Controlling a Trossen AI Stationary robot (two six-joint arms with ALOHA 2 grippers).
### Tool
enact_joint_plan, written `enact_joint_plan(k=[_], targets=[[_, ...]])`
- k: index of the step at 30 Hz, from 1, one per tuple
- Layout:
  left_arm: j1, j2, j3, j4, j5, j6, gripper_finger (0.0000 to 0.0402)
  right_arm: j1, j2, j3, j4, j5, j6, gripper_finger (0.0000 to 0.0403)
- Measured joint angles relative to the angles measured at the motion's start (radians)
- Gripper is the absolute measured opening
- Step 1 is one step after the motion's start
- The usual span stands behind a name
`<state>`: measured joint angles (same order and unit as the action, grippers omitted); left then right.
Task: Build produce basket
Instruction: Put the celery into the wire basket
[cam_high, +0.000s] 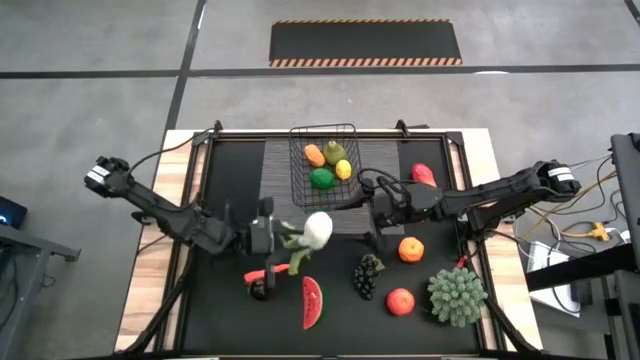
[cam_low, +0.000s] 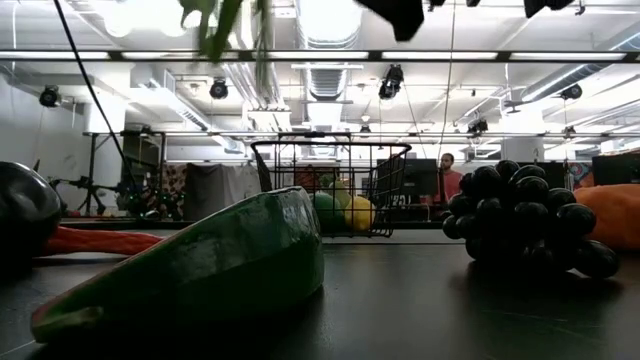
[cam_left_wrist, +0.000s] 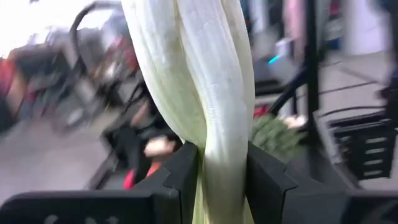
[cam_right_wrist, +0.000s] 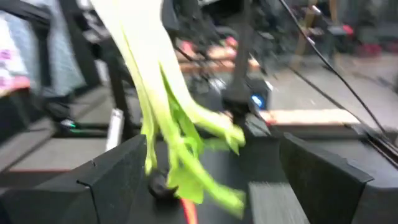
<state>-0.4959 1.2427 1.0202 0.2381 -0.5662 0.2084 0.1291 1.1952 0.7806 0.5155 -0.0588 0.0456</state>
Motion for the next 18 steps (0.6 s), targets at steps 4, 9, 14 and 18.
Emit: enact_joint_plan(k=[4,9,14,18], targets=[[0.007,0.000,-0.052,0.159,0.036,0.093,0.0090,0.005,0.022,0.000,0.088,-0.040,-0.033,0.0343],[0.035,0.000,-0.126,0.362,0.036,0.139,0.0090,0.005,0.075,0.025,0.141,-0.054,-0.062,0.0335],[0.066,0.000,-0.200,0.495,0.048,0.138,0.0090,0.004,0.130,0.072,0.156,-0.054,-0.088,0.0330],[0.085,0.000,-0.247,0.588,0.117,0.137,0.0090,0.004,0.172,0.122,0.155,-0.047,-0.108,0.0329]])
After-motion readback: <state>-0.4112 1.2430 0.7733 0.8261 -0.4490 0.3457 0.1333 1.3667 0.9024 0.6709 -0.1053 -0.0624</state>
